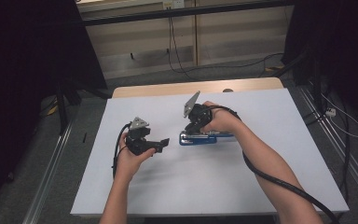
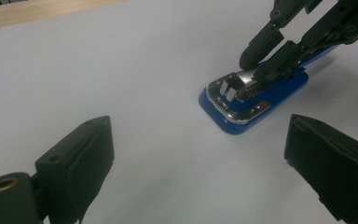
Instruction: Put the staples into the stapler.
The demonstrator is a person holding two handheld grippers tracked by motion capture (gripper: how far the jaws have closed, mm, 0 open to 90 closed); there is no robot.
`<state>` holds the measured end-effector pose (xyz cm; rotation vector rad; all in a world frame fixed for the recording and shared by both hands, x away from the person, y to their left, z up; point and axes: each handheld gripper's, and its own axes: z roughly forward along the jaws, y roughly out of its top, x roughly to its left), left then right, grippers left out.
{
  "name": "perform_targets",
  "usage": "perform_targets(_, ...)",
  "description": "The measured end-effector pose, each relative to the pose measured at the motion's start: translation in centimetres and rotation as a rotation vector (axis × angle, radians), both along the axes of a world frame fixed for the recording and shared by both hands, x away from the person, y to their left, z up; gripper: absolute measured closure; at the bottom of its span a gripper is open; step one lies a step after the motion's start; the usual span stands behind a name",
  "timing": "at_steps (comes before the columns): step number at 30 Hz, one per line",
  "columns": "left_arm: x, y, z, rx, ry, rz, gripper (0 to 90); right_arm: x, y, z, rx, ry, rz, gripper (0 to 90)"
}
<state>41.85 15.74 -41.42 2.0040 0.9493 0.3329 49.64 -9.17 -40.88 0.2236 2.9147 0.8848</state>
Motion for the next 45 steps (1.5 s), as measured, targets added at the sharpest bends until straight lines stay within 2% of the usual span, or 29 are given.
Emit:
perform_targets(14,0.0,0.0,0.0,-0.001,0.001,0.000,8.3,0.1,0.4,-0.3,0.003,0.002,-0.009,78.3)
perform_targets(18,0.0,0.0,0.0,0.002,-0.001,-0.001,8.4,0.1,0.4,-0.4,0.021,-0.001,-0.026,69.3)
perform_targets(21,0.1,-0.1,-0.1,0.002,0.000,-0.002,8.3,0.0,0.3,-0.3,0.023,-0.003,-0.040,67.6)
perform_targets(29,0.2,-0.4,-0.3,0.006,0.007,-0.010,8.3,-0.5,-1.2,0.4,0.055,-0.004,-0.100,56.2)
perform_targets(35,0.2,-0.8,-0.4,0.005,0.005,-0.013,8.4,-1.1,-2.6,0.6,0.048,-0.014,-0.154,48.1)
perform_targets(45,0.5,-1.1,-0.7,0.006,0.006,-0.022,8.5,-1.7,-4.2,1.1,0.037,-0.029,-0.212,36.3)
